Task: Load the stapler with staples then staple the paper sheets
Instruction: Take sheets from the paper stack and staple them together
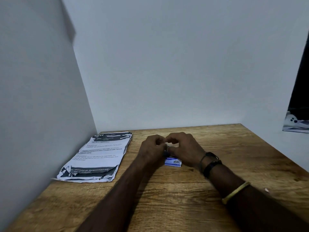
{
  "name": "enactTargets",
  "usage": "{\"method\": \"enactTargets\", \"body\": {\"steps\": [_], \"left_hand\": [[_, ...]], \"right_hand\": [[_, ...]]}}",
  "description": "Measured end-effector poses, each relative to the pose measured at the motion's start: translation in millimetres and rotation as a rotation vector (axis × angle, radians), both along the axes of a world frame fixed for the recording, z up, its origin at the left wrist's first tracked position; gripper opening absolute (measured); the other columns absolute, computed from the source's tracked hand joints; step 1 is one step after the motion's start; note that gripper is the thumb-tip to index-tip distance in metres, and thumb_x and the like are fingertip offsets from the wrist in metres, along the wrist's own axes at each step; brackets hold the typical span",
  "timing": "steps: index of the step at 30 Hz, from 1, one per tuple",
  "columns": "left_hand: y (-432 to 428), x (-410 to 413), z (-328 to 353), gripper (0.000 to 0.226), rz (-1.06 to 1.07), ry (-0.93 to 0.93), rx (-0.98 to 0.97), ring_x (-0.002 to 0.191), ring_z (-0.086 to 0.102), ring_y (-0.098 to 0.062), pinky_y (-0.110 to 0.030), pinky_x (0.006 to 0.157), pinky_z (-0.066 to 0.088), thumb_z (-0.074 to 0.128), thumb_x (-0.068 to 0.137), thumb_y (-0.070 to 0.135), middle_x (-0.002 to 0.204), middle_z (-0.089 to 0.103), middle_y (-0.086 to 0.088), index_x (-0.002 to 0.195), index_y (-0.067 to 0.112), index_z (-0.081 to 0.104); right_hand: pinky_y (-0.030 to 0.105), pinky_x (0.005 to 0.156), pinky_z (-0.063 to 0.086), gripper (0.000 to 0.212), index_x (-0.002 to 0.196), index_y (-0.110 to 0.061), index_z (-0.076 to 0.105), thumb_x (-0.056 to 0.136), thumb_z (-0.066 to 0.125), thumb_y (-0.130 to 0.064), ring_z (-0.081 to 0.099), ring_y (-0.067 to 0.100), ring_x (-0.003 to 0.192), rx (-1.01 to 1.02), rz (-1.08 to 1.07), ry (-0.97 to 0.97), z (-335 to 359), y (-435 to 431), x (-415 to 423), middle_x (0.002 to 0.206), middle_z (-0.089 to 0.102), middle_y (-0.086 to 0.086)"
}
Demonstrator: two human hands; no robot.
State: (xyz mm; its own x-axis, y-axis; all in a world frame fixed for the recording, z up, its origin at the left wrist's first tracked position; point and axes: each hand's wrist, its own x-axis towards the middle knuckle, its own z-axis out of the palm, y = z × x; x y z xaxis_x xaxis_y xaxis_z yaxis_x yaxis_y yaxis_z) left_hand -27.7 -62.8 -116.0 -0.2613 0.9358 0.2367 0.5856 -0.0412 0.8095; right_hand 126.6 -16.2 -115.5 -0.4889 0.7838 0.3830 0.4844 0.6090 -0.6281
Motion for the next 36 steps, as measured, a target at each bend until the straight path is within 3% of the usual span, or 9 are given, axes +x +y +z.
{"method": "enactTargets", "body": {"steps": [3, 8, 12, 15, 18, 23, 27, 32, 36], "left_hand": [[-6.0, -11.8, 9.6, 0.015, 0.06, -0.044, 0.038, 0.099, 0.071, -0.029, -0.047, 0.09, 0.058, 0.064, 0.091, 0.012, 0.099, 0.076, -0.011, 0.102, 0.009, 0.074], [-33.1, -37.6, 18.2, 0.031, 0.182, -0.129, 0.099, 0.097, 0.073, -0.029, -0.055, 0.092, 0.057, 0.058, 0.075, 0.032, 0.091, 0.078, -0.009, 0.091, 0.012, 0.076], [-48.9, -64.1, 16.3, 0.033, 0.293, -0.141, 0.103, 0.094, 0.073, -0.029, -0.052, 0.091, 0.057, 0.059, 0.074, 0.036, 0.086, 0.078, -0.009, 0.087, 0.012, 0.078], [-53.6, -85.4, 11.2, 0.02, 0.396, -0.147, 0.096, 0.092, 0.073, -0.024, -0.041, 0.087, 0.056, 0.066, 0.083, 0.029, 0.083, 0.078, -0.004, 0.083, 0.014, 0.079], [-54.7, -105.4, 7.0, 0.018, 0.463, -0.138, 0.091, 0.092, 0.072, -0.023, -0.039, 0.086, 0.054, 0.067, 0.087, 0.024, 0.085, 0.078, -0.005, 0.082, 0.01, 0.078], [-52.1, -131.6, 10.1, 0.013, 0.541, -0.143, 0.061, 0.1, 0.07, -0.025, -0.04, 0.095, 0.055, 0.066, 0.083, 0.013, 0.095, 0.078, -0.003, 0.08, 0.023, 0.073], [-43.7, -151.0, 10.6, 0.015, 0.564, -0.143, 0.034, 0.105, 0.069, -0.027, -0.041, 0.098, 0.053, 0.066, 0.083, 0.009, 0.102, 0.077, -0.005, 0.083, 0.024, 0.07], [-36.4, -159.6, -1.7, 0.024, 0.628, -0.164, -0.025, 0.115, 0.065, -0.026, -0.037, 0.102, 0.05, 0.063, 0.083, 0.01, 0.115, 0.075, -0.004, 0.099, 0.022, 0.074], [-35.5, -163.6, -5.3, 0.028, 0.652, -0.198, 0.025, 0.114, 0.066, -0.026, -0.035, 0.102, 0.049, 0.062, 0.082, 0.009, 0.114, 0.076, -0.003, 0.102, 0.021, 0.076]], "right_hand": [[0.027, 0.081, 0.054, 0.022, 0.108, -0.023, 0.075, 0.087, 0.075, -0.024, 0.067, 0.011, 0.101, -0.004, 0.006, 0.075, 11.1, -7.4, -21.0, 0.11, 0.074, -0.005], [0.029, 0.083, 0.057, 0.009, 0.091, -0.019, 0.078, 0.083, 0.078, -0.022, 0.071, 0.011, 0.09, -0.02, 0.015, 0.183, 20.1, -20.7, -67.3, 0.095, 0.077, -0.004], [0.03, 0.082, 0.057, 0.008, 0.089, -0.016, 0.079, 0.082, 0.077, -0.018, 0.073, 0.012, 0.09, -0.053, 0.047, 0.19, 18.3, -30.9, -107.4, 0.091, 0.078, -0.001], [0.028, 0.078, 0.056, 0.008, 0.088, -0.019, 0.079, 0.081, 0.077, -0.02, 0.072, 0.016, 0.091, -0.091, 0.057, 0.163, 16.8, -34.3, -132.5, 0.093, 0.078, 0.001], [0.021, 0.07, 0.043, 0.007, 0.086, -0.02, 0.079, 0.079, 0.077, -0.022, 0.07, 0.018, 0.094, -0.131, -0.014, 0.113, 13.5, -31.9, -157.0, 0.092, 0.077, -0.001], [0.027, 0.077, 0.049, 0.033, 0.108, -0.012, 0.07, 0.078, 0.071, -0.026, 0.067, 0.033, 0.109, -0.215, -0.248, -0.039, 3.9, -20.0, -190.1, 0.114, 0.072, 0.011], [0.029, 0.08, 0.053, 0.035, 0.108, -0.015, 0.07, 0.076, 0.072, -0.028, 0.068, 0.032, 0.106, -0.255, -0.248, -0.049, -3.2, -13.6, -205.5, 0.114, 0.073, 0.01], [0.025, 0.079, 0.052, 0.023, 0.091, -0.025, 0.074, 0.07, 0.079, -0.031, 0.07, 0.023, 0.102, -0.258, -0.22, 0.099, -9.9, -10.3, -216.3, 0.104, 0.076, -0.003], [0.024, 0.084, 0.049, 0.037, 0.101, -0.026, 0.072, 0.067, 0.087, -0.024, 0.068, 0.02, 0.104, -0.26, -0.156, 0.124, -9.4, -8.6, -224.9, 0.11, 0.072, -0.005]]}}
